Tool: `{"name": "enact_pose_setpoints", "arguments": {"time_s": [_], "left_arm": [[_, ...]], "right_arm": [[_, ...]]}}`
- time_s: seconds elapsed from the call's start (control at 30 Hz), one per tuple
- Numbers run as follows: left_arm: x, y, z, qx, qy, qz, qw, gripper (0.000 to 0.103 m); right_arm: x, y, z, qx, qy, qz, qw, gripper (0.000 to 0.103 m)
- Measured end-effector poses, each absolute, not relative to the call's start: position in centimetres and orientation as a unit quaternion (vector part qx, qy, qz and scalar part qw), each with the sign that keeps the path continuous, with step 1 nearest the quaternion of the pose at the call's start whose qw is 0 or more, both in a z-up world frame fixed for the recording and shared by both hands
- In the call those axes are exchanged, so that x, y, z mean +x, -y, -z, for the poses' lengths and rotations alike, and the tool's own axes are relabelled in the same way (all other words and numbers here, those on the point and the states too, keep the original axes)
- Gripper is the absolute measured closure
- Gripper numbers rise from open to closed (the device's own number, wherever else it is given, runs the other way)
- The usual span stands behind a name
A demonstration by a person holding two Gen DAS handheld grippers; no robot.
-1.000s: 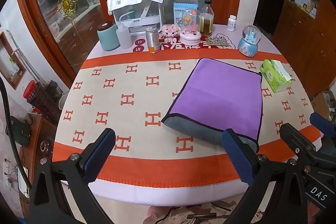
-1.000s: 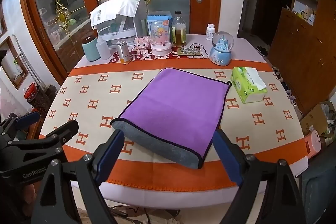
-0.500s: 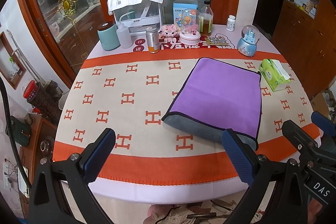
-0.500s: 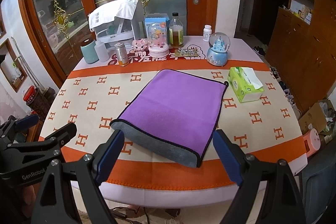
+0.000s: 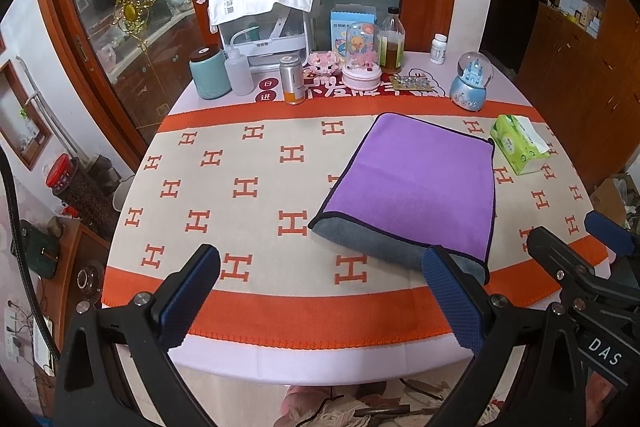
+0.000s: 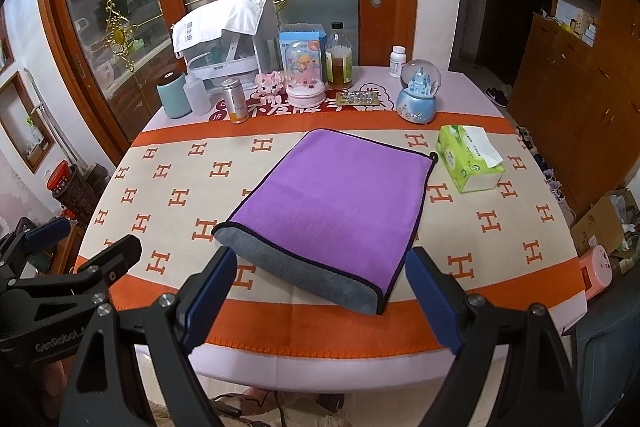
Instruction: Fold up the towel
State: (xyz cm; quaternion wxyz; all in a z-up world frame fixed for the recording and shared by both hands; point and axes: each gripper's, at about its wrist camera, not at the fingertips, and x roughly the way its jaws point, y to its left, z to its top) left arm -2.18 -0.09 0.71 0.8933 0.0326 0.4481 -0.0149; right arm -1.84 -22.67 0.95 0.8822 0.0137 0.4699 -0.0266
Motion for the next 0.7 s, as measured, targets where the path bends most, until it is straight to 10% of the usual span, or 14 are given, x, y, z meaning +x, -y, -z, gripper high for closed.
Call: {"name": "enact_pose_setpoints", "arguments": {"time_s": [0.7], "left_arm": [[-2.86,0.46,-1.09,0.027,-0.439,0.010,0.898,0.002]], "right_arm": [[-2.52,23.01,-1.04,0.011,-0.464,0.014,0.885,0.016]]}}
